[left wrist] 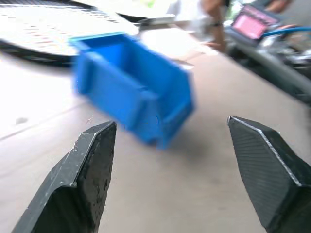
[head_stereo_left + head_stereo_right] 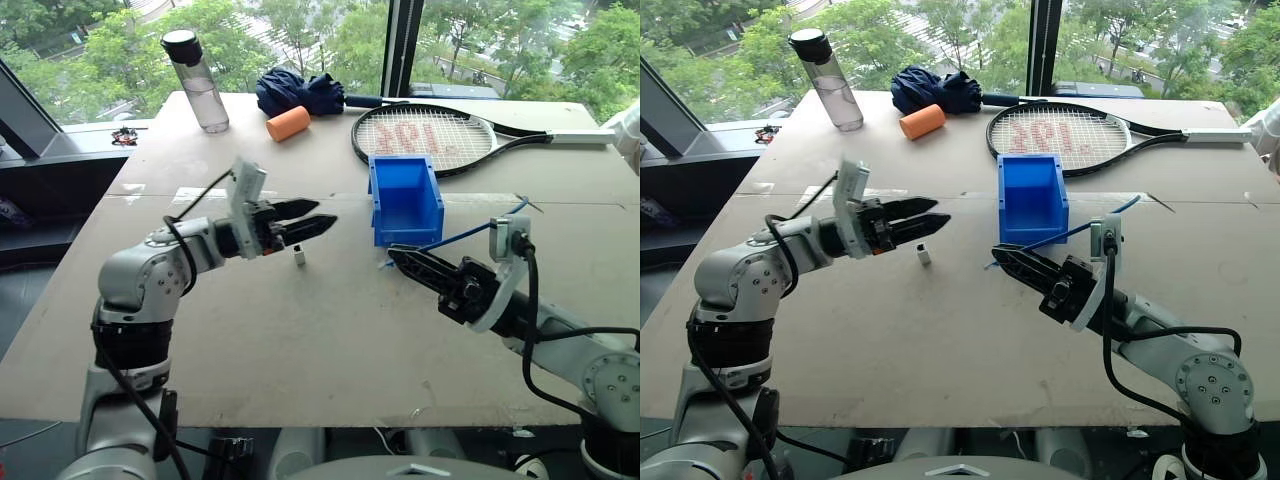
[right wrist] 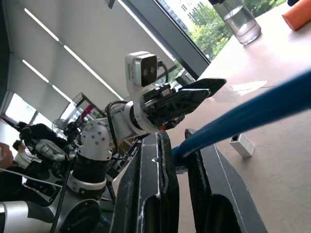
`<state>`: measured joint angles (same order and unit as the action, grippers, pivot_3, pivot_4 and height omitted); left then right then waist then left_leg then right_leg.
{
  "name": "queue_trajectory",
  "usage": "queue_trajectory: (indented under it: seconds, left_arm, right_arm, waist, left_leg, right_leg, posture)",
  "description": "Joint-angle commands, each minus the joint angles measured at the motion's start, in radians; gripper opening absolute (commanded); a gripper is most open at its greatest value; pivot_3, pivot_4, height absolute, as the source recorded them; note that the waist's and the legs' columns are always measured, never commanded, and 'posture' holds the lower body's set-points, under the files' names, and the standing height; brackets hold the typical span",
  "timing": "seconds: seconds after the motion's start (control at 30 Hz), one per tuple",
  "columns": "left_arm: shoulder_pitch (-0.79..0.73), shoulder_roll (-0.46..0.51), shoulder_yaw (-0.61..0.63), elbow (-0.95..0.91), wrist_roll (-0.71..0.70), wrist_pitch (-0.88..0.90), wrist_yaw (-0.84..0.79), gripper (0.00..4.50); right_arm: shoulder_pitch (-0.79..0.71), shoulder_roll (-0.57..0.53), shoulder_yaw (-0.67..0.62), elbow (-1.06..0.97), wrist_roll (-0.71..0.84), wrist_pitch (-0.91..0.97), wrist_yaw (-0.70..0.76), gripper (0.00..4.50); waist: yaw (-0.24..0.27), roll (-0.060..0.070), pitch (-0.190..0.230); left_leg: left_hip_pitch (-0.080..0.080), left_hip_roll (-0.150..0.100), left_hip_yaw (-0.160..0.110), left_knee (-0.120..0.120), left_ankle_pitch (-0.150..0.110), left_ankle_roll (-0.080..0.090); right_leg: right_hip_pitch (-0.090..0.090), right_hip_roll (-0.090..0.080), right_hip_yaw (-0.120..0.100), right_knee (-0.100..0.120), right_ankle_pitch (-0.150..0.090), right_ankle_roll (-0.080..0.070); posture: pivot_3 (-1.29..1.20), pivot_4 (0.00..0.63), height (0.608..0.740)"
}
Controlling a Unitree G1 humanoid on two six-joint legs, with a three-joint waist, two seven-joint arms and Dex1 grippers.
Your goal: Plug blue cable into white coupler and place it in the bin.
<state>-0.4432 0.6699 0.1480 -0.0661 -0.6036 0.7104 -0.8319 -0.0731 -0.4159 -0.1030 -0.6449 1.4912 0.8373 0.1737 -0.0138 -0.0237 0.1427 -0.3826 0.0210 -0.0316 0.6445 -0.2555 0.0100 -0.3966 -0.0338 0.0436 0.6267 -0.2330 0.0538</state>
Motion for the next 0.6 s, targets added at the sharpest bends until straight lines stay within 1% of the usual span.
queue_trajectory:
  seconds: [0.03, 0.17, 0.23, 0.33, 0.43, 0.57, 0.6]
  left_arm:
    - [0.065, 0.02, -0.026, -0.033, 0.091, -0.15, -0.035, 3.42]
    - [0.164, 0.007, -0.088, -0.027, 0.186, -0.284, -0.057, 3.42]
    - [0.183, -0.007, -0.109, -0.008, 0.215, -0.333, -0.058, 3.42]
    - [0.166, -0.032, -0.132, 0.036, 0.255, -0.389, -0.053, 3.42]
    - [0.134, -0.048, -0.173, 0.111, 0.307, -0.466, -0.084, 3.42]
    - [0.066, -0.068, -0.228, 0.278, 0.365, -0.599, -0.156, 3.42]
    - [0.044, -0.074, -0.236, 0.325, 0.374, -0.624, -0.175, 3.18]
  right_arm:
    - [-0.005, 0.008, 0.021, -0.011, -0.02, -0.038, 0.022, 0.0]
    - [-0.016, 0.013, 0.051, 0.003, -0.062, -0.05, 0.035, 0.0]
    - [-0.017, 0.008, 0.059, 0.005, -0.077, -0.055, 0.04, 0.0]
    - [-0.015, 0.005, 0.063, 0.003, -0.09, -0.059, 0.042, 0.0]
    - [-0.005, 0.001, 0.059, -0.007, -0.096, -0.062, 0.039, 0.0]
    - [0.006, 0.0, 0.065, -0.018, -0.112, -0.065, 0.032, 0.0]
    - [0.008, -0.001, 0.067, -0.021, -0.115, -0.065, 0.03, 0.0]
  waist:
    - [0.006, 0.0, 0.0]
    - [0.009, 0.0, 0.0]
    - [0.009, 0.0, 0.0]
    - [0.01, 0.0, 0.0]
    - [0.007, 0.0, 0.0]
    - [0.007, 0.0, 0.0]
    - [0.006, 0.0, 0.0]
  left_leg:
    - [-0.001, 0.0, 0.0, 0.0, 0.0, 0.0]
    - [-0.001, 0.0, 0.0, 0.0, 0.0, 0.0]
    - [-0.001, 0.0, 0.001, 0.0, 0.0, 0.0]
    - [-0.001, 0.0, 0.0, 0.001, 0.0, 0.0]
    - [-0.001, 0.0, 0.001, 0.001, 0.0, 0.0]
    - [-0.001, -0.002, 0.0, 0.0, 0.0, 0.0]
    - [-0.001, -0.002, 0.0, 0.001, 0.0, 0.0]
  right_leg:
    - [0.0, -0.001, 0.0, -0.001, 0.0, 0.0]
    - [0.0, -0.003, 0.0, -0.001, 0.0, 0.0]
    - [0.0, -0.004, 0.001, -0.001, -0.001, -0.001]
    - [0.0, -0.003, 0.0, -0.001, -0.001, -0.001]
    - [0.0, -0.003, 0.0, 0.0, -0.001, -0.001]
    - [0.0, -0.003, 0.0, 0.0, 0.001, 0.001]
    - [0.0, -0.003, -0.001, 0.0, 0.001, 0.001]
  posture:
    - [0.0, 0.15, 0.74]
    - [0.0, 0.15, 0.74]
    - [0.0, 0.15, 0.74]
    - [0.0, 0.15, 0.74]
    - [0.0, 0.15, 0.74]
    - [0.0, 0.15, 0.74]
    - [0.0, 0.15, 0.74]
